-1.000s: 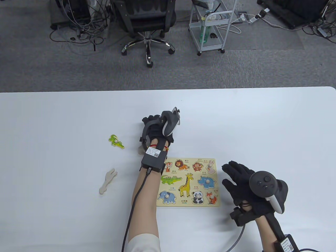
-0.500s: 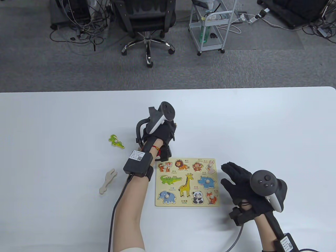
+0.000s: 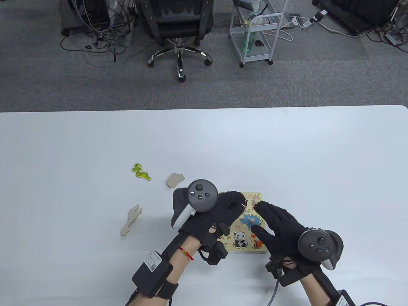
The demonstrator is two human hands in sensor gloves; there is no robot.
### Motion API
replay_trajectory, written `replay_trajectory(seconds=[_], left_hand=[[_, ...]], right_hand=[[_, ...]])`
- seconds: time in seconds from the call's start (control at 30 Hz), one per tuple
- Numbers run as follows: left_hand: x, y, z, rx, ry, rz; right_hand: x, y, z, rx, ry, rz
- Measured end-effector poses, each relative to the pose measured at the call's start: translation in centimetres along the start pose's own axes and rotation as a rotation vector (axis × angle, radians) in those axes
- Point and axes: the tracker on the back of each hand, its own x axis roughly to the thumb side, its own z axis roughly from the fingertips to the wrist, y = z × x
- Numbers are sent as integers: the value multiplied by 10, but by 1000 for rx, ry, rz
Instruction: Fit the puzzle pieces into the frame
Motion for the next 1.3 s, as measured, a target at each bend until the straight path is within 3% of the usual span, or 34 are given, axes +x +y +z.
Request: replay_trajectory(seconds=[0.27,0.5,0.67,0.8,1.0,1.13,1.3], left_hand=[[-8,-36,26,118,55,173],[-20,-39,37,154,86,165],[-27,-30,46,272,65,-12],[-26,-38,41,165,-30,2],[-24,-41,40,175,-42,33],[-25,-39,39,187,-42,27],[-36,-39,35,173,31,45]], right_hand=[[19,10,9,-66,-59,146],[16,9,8,-68,-46,118],[1,2,0,78,-10,8],[-6,6,-4,180,9,-45],[-10,9,-5,230,28,-110],[-8,9,-4,205,32,-80],[5,2,2,61,-3,37]])
